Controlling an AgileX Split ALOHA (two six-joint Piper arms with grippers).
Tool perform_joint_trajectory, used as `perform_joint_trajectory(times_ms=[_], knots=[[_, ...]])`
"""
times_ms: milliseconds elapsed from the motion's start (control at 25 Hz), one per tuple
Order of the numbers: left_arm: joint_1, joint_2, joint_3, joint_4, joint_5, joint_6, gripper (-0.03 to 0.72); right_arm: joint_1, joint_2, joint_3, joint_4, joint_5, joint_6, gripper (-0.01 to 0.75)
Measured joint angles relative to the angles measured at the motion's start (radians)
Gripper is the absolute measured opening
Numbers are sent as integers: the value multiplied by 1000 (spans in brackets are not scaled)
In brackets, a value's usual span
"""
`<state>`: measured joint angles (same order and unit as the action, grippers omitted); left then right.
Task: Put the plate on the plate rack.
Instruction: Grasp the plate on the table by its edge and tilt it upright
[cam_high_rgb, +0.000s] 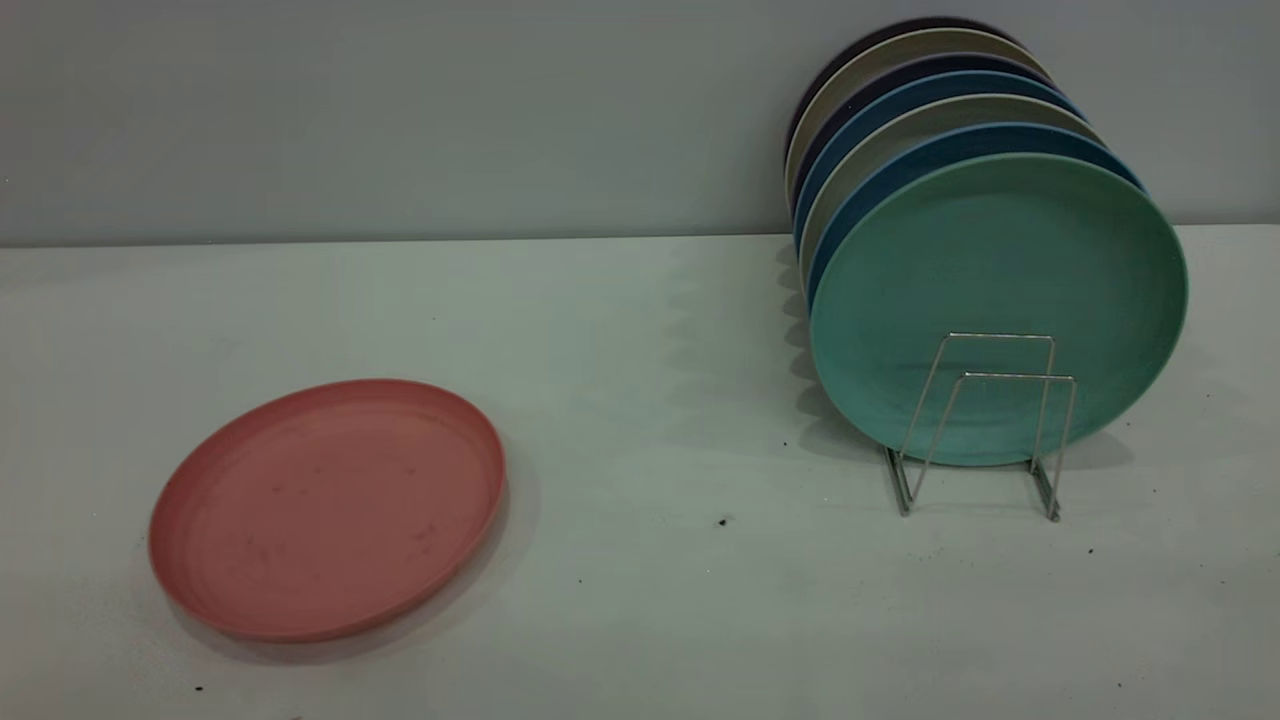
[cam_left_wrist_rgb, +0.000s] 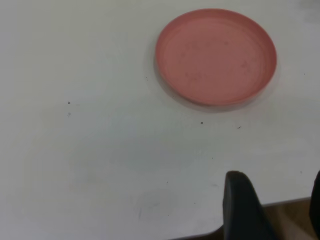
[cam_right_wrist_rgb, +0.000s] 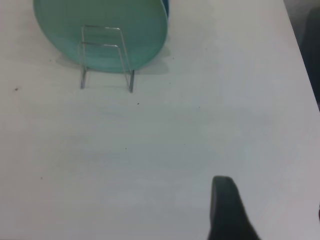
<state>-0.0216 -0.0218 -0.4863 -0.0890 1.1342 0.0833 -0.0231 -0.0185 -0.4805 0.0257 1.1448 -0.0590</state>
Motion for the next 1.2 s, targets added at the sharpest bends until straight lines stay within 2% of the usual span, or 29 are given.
perform_joint_trajectory(times_ms=[240, 480, 640, 760, 1000, 1200], knots=[[0, 65, -18, -3, -51, -8, 366, 0, 0, -5, 4, -31, -14, 442], [0, 393, -27, -3, -163, -83, 366, 0, 178, -17, 42, -145, -62, 442], [0, 652, -81, -5, -245, -106, 372, 0, 405, -18, 145, -226, -183, 442], [0, 837, -118, -8, -331, -108, 410, 0, 573, -18, 242, -275, -293, 442], [0, 1152, -130, -66, -546, -105, 554, 0, 780, -18, 432, -346, -477, 442], [12, 1364, -130, -181, -689, -14, 574, 0, 851, -18, 539, -365, -572, 442]])
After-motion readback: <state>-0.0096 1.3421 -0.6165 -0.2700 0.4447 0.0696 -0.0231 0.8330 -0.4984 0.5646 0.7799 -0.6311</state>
